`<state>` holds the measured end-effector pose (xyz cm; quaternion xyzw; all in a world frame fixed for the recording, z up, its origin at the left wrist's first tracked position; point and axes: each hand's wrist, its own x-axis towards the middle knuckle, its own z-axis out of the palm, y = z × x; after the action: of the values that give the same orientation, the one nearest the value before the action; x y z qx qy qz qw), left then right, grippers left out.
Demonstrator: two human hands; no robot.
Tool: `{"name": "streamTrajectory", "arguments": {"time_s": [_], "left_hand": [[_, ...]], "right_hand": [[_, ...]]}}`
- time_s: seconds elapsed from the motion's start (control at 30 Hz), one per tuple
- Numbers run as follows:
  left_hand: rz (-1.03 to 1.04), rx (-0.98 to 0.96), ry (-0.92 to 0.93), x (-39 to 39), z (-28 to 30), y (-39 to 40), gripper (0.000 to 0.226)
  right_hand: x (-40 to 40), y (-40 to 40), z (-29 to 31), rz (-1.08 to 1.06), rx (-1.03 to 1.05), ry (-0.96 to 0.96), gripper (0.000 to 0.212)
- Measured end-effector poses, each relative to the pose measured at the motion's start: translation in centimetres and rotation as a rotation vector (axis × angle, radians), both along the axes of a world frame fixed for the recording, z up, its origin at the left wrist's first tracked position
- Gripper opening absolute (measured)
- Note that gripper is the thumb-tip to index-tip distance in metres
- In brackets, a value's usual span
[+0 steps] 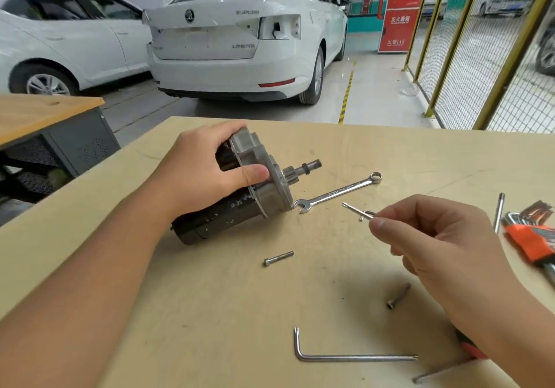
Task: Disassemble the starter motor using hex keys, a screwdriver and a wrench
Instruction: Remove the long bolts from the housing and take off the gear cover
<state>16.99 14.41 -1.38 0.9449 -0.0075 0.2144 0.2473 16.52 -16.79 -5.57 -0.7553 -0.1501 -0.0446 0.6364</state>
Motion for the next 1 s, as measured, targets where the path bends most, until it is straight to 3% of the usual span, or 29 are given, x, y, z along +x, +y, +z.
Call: {"name": "streamTrajectory", "arguments": {"time_s": [0.2, 0.43, 0.67, 0.87, 1.0], "left_hand": [[0.051, 0.07, 0.036, -0.7, 0.2, -0.6, 0.106], [0.079, 0.15, -0.038, -0.5, -0.7, -0.7, 0.084], [0.078, 0.038, -0.074, -0.4, -0.9, -0.2, 0.061], [0.049, 0.035, -0.094, -0.9, -0.9, -0.3, 0.071], [0.125, 0.269, -0.025, -1.3, -0.3, -0.6, 0.104]], "right_hand": [[-0.1, 0.0, 0.1, -0.006, 0.009, -0.003, 0.002], [0.0, 0.0, 0.1, 0.001, -0.018, -0.001, 0.004], [0.0, 0.1, 0.2, -0.006, -0.021, 0.0, 0.001], [-0.1, 0.2, 0.2, -0.001, -0.014, 0.005, 0.002], [0.0, 0.1, 0.2, -0.009, -0.025, 0.001, 0.002]]}}
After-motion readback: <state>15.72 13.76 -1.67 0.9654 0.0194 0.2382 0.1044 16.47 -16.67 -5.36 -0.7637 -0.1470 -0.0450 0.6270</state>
